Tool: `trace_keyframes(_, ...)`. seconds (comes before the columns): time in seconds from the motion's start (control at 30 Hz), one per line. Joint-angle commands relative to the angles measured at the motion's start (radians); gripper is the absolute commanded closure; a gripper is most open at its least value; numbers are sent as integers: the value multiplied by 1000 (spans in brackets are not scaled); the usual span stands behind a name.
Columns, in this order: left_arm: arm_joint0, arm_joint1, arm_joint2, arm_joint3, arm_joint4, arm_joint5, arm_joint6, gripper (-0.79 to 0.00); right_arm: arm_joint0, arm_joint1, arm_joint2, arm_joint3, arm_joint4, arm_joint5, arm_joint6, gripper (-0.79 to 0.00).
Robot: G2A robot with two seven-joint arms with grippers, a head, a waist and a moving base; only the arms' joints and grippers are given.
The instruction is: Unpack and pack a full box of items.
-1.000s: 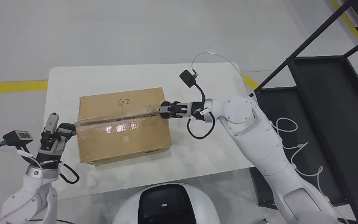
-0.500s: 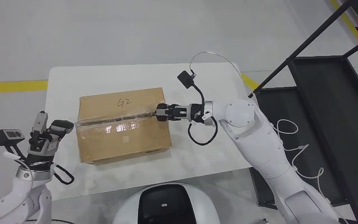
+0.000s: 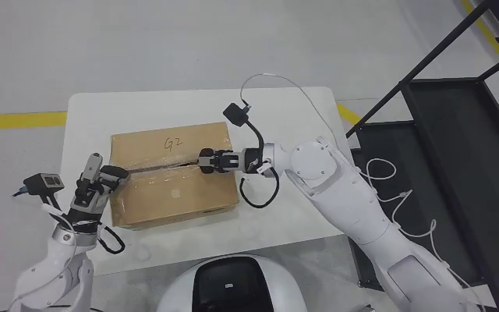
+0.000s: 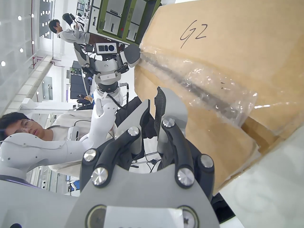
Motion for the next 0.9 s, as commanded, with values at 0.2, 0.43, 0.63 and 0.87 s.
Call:
trace_keyframes(0.2,10,0,9,-6,19,-8,-7,-785,57,-21,-54,47,-26,15,-45,0)
trace_keyframes(0.43,21,1,12,-5,27,-19,-19,-785,96,-41,-100,77,-18,8,-68,0)
trace_keyframes(0.63,28,2,14,-5,23,-25,-27,-785,143,-72,-167,150,-8,9,-104,0)
trace_keyframes(0.87,34,2,20,-6,21,-27,-33,-785,209,-114,-244,213,-6,37,-132,0)
